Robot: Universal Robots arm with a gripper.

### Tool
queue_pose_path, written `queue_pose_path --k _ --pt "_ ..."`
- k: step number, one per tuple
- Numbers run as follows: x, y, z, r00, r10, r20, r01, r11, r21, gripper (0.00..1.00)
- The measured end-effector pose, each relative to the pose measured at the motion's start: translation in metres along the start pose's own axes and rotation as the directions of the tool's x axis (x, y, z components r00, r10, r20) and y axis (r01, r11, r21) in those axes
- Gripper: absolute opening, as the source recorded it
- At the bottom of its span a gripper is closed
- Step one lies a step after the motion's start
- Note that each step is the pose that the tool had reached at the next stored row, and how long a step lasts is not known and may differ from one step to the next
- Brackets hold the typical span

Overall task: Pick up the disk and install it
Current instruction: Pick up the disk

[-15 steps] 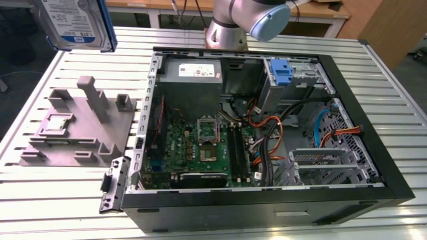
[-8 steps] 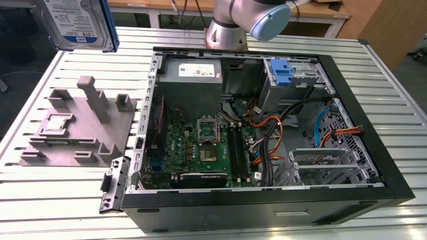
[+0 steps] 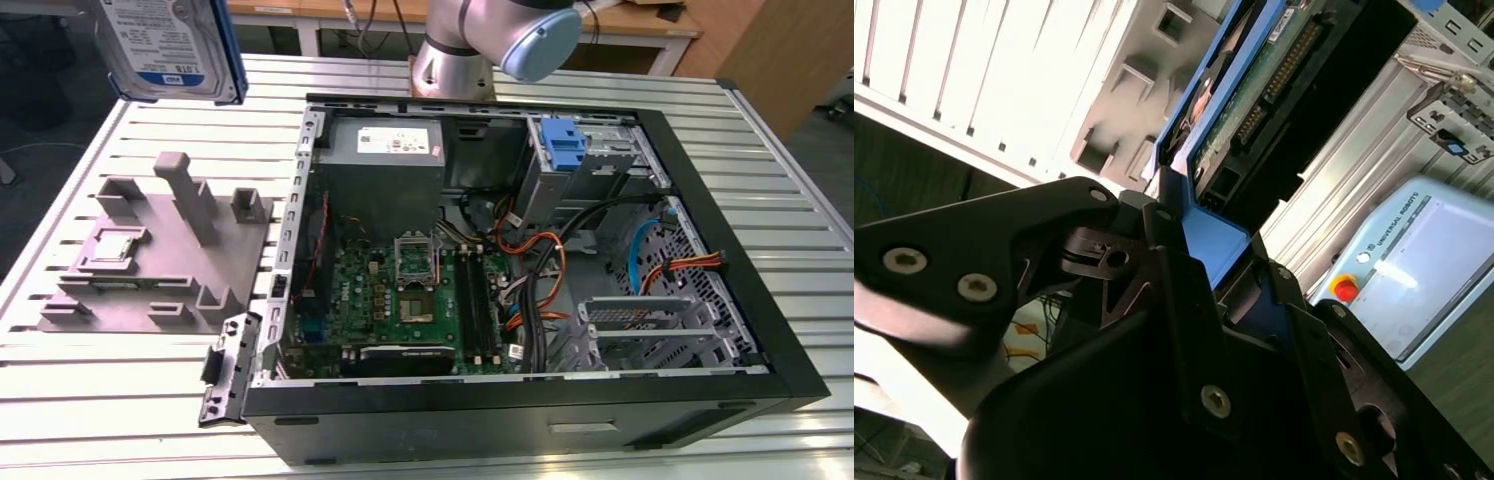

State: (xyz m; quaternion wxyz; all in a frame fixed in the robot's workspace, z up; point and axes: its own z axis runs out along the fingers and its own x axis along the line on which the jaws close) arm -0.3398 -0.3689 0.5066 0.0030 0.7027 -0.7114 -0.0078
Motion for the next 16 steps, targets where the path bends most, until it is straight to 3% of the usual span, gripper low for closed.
queue_pose_path --k 8,16 --pt "0.0014 -0.0039 -0.0001 1.0 0.0 0.0 0.0 1.0 0.0 0.36" --pt "0.0137 -0.0043 0.0001 1.0 0.0 0.0 0.0 1.0 0.0001 0.36"
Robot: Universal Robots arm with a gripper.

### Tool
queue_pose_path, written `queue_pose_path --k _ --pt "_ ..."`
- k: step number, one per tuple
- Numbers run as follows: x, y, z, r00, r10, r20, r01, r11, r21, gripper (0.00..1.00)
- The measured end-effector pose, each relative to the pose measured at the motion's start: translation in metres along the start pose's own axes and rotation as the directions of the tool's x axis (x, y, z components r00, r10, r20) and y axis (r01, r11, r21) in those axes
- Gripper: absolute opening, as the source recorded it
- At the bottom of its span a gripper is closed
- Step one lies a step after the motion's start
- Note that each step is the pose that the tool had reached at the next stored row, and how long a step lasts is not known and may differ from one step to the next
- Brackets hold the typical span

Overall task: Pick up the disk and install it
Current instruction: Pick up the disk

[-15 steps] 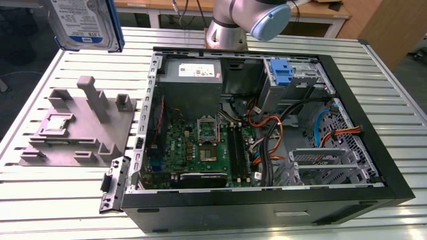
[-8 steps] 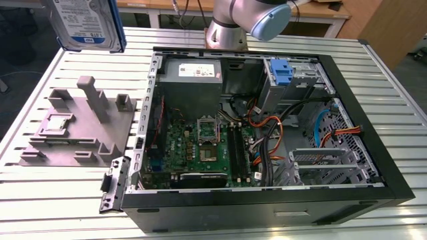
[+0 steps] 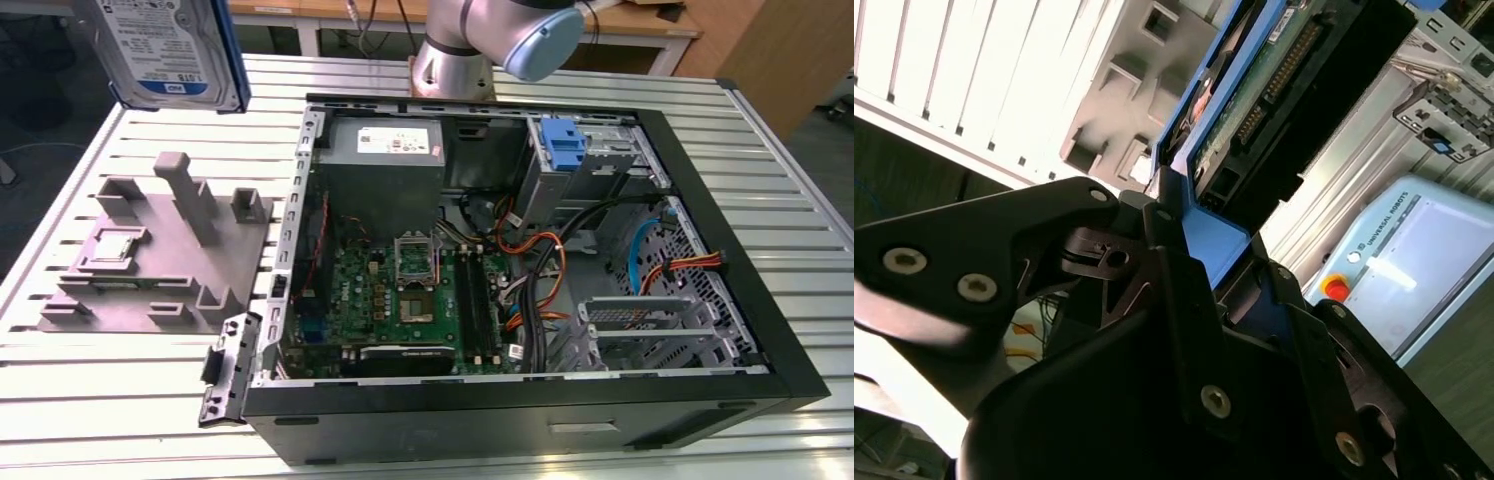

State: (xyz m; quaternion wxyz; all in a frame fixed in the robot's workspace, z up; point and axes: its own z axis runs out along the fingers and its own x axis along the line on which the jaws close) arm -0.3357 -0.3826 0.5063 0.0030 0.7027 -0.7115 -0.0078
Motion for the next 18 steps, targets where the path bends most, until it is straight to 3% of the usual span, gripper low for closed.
queue_pose_path --k 4,18 --pt "0.0033 -0.0012 0.0001 1.0 0.0 0.0 0.0 1.0 0.0 0.36" --pt "0.003 -0.0308 -0.0003 1.0 0.0 0.0 0.0 1.0 0.0 0.36"
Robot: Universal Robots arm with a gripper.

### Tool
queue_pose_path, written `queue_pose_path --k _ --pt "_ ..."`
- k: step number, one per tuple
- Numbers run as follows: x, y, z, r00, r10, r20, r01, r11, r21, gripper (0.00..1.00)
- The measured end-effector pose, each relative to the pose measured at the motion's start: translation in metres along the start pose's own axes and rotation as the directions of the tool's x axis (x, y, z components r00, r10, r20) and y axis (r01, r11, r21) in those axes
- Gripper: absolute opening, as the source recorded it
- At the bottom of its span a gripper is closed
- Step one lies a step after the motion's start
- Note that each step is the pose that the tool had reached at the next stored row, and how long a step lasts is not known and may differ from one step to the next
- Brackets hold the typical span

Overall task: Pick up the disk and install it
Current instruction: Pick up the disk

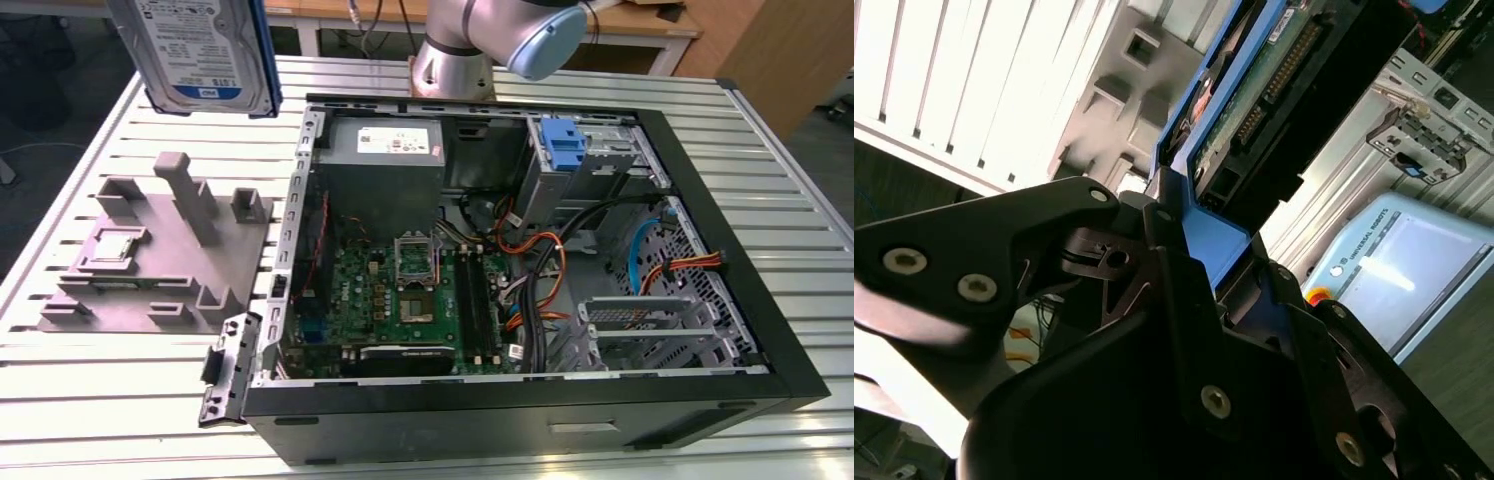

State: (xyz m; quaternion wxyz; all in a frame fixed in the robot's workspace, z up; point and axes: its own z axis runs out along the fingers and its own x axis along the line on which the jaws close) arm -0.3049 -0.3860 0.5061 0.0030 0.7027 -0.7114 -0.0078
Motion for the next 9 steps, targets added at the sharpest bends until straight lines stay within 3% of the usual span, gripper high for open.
queue_pose_path --k 9 --pt "-0.0002 -0.0153 -0.0002 1.0 0.0 0.0 0.0 1.0 0.0 0.36"
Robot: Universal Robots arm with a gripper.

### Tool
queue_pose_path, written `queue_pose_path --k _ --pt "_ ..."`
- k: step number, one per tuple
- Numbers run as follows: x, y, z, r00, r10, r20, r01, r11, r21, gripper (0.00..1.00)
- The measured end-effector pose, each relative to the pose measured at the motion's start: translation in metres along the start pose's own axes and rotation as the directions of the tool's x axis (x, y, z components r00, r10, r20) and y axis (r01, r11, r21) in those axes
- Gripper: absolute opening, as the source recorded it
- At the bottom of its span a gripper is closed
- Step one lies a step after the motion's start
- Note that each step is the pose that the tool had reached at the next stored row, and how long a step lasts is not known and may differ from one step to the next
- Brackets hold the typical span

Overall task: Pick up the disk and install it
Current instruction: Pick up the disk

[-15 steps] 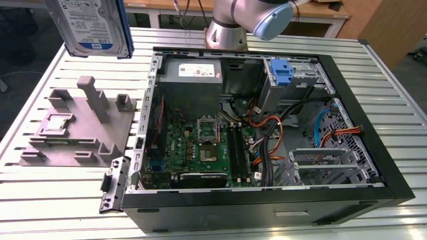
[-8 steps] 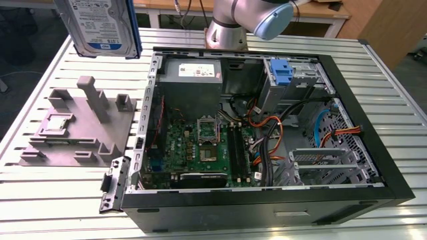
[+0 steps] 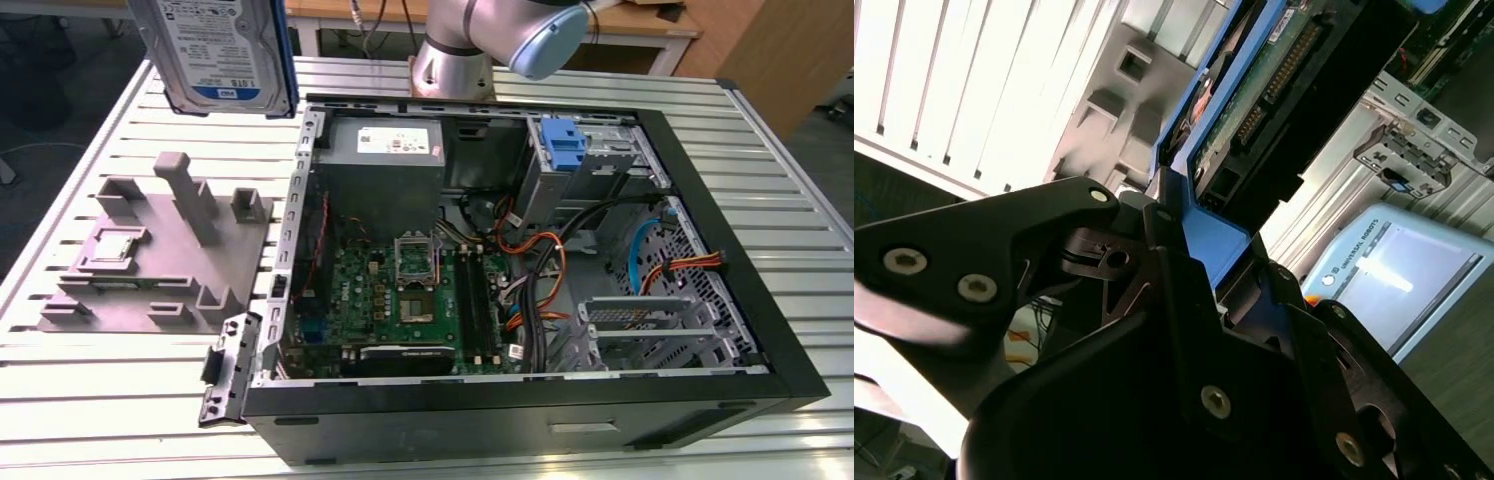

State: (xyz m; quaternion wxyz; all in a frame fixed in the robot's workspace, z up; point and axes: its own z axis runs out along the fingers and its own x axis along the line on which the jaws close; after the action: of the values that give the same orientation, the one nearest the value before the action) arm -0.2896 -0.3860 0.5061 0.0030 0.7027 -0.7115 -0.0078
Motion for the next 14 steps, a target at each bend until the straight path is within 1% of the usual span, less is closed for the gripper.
queue_pose_path --k 3,5,14 --pt "0.0 -0.0046 -0.0001 1.0 0.0 0.0 0.0 1.0 0.0 0.36" --pt "-0.0001 -0.0065 -0.0001 1.0 0.0 0.0 0.0 1.0 -0.0001 0.36" --pt "-0.0001 -0.0083 -0.0001 1.0 0.0 0.0 0.0 1.0 -0.0001 0.36"
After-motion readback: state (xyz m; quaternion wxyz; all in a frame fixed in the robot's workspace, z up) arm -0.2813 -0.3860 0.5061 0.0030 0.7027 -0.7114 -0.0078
